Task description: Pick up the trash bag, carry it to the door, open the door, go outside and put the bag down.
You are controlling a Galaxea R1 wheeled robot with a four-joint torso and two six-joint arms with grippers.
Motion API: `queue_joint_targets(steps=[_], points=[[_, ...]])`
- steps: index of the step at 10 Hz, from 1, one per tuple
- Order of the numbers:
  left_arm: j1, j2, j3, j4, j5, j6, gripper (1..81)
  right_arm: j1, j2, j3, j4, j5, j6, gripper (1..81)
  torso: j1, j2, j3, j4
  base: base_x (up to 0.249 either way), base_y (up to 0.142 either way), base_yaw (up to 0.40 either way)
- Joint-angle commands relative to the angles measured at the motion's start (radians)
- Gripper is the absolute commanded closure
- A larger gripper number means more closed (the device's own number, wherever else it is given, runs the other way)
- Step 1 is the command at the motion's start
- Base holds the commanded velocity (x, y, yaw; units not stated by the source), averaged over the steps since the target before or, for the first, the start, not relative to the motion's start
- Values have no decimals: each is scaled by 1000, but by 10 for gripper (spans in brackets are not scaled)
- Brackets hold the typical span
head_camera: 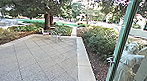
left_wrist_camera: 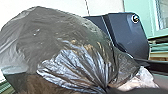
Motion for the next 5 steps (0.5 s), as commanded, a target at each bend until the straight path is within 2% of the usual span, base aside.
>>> queue_joint_targets(steps=[1, 5], points=[[-58, 1, 3, 1, 61, 8, 811, 33, 27, 23, -14, -54, -10, 10, 0, 0, 0, 0, 116, 0, 0], [-58, 2, 3, -1, 61, 8, 811, 36, 27, 23, -14, -59, -10, 10, 0, 0, 0, 0, 119, 0, 0]])
